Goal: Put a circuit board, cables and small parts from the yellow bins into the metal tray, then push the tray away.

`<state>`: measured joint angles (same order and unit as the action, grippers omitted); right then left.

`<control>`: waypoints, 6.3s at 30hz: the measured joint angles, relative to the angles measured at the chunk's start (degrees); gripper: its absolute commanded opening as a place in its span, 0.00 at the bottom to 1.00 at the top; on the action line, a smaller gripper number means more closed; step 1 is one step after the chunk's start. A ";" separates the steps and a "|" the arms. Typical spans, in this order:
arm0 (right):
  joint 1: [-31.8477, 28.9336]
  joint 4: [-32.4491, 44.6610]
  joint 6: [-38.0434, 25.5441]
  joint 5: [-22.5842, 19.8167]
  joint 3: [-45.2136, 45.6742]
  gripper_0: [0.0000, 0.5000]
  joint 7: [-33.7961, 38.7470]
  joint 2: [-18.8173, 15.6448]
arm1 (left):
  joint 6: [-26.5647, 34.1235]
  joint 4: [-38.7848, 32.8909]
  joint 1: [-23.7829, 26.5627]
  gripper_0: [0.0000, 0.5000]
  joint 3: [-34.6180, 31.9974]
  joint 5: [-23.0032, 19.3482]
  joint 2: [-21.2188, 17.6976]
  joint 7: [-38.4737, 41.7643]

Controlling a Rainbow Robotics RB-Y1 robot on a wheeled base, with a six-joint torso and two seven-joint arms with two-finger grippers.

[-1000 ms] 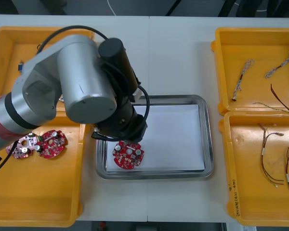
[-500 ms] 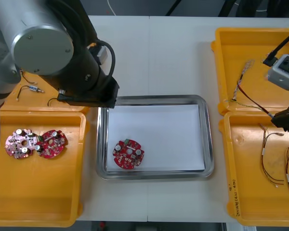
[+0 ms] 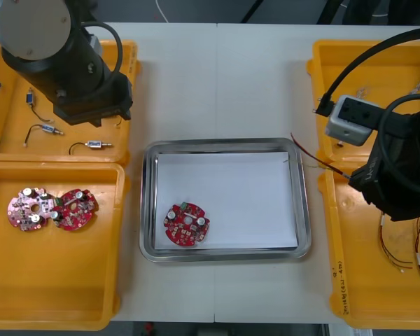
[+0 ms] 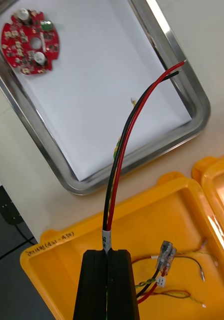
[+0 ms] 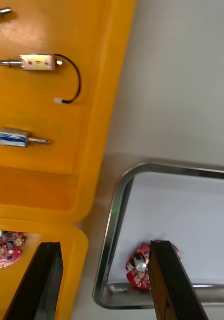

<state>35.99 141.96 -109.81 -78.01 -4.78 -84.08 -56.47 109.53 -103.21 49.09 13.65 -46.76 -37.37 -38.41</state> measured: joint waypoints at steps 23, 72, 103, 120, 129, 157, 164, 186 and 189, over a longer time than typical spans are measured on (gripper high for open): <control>6.91 -6.62 -0.02 23.38 -28.59 0.00 -0.06 16.62 | 0.04 15.82 0.01 1.00 -11.33 13.16 -0.31 0.00; 6.95 -29.06 9.02 37.83 -40.09 0.00 -5.14 23.81 | -27.40 48.60 1.90 1.00 -9.67 17.32 -0.28 0.00; 6.19 -30.10 15.41 43.42 -49.79 1.00 -5.17 22.10 | -29.33 51.83 2.24 0.00 -6.49 15.35 0.02 -0.01; 6.19 -23.39 6.33 41.22 -44.32 1.00 -5.16 22.11 | -20.23 45.98 2.25 0.00 -9.28 15.34 -0.03 -0.06; 7.43 -18.91 0.22 35.69 -31.18 1.00 -5.15 22.71 | -10.67 36.09 2.24 0.00 -12.42 15.35 -1.52 -0.14; 9.21 -22.08 -0.03 25.93 -0.92 1.00 -4.64 12.65 | -0.09 8.44 2.25 0.00 -5.22 4.51 -3.07 -0.81; 9.21 -29.83 -0.03 26.22 8.09 1.00 -4.64 12.34 | -0.05 5.95 3.36 0.00 -0.77 3.42 -0.69 -0.81; 9.66 -48.02 -0.03 37.12 17.13 1.00 -4.65 10.68 | -3.52 6.02 6.32 0.00 15.63 2.93 7.81 -0.80; 10.93 -52.28 -0.03 39.00 17.26 1.00 -4.68 10.59 | -5.13 7.30 6.32 0.00 17.22 2.93 8.54 -0.80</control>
<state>46.92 89.68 -109.84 -39.01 12.48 -88.76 -45.89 104.39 -95.91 55.41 30.87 -43.83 -28.83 -39.21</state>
